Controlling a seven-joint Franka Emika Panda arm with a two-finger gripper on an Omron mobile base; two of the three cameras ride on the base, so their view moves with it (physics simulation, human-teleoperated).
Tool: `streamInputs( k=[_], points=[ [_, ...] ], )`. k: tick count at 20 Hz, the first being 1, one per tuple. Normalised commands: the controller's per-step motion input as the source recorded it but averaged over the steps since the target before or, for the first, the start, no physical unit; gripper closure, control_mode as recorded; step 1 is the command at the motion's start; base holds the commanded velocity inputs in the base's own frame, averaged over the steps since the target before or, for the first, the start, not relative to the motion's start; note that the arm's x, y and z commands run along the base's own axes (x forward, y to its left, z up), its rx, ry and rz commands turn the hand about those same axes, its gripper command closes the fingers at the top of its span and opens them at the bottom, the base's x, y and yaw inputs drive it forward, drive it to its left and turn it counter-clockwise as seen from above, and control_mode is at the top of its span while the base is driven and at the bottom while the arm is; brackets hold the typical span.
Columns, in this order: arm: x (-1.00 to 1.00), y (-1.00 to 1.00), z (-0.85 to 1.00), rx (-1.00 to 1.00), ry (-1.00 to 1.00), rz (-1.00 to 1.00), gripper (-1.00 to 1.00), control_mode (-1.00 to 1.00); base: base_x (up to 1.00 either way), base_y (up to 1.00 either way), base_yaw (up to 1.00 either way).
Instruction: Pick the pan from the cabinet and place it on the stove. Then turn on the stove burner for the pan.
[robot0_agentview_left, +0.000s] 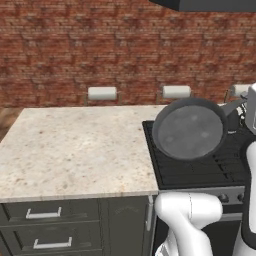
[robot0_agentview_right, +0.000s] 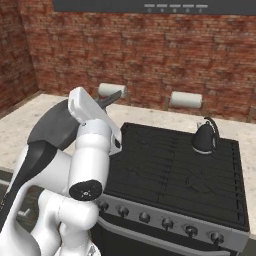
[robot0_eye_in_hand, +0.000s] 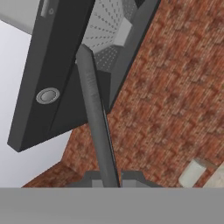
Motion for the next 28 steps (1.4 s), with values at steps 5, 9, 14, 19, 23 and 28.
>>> streamInputs(
  k=[5,9,14,19,23,28],
  points=[
    [0.03,-0.03,-0.04,0.01,0.00,0.00,1.00,-1.00,0.10,-0.02,0.00],
    [0.23,-0.23,-0.14,0.07,0.02,0.00,1.00,-1.00,0.00,0.00,0.00],
    [0.36,-0.40,-0.12,0.10,0.04,0.00,1.00,-1.00,0.00,0.00,0.00],
    [0.33,-0.61,-0.14,0.14,0.01,0.00,1.00,-1.00,0.00,0.00,0.00],
    [0.21,-0.63,-0.16,0.14,0.00,0.00,1.00,-1.00,0.00,0.00,0.00],
    [0.17,-0.72,-0.31,0.11,0.00,0.00,1.00,-1.00,0.00,0.00,0.00]
  ],
)
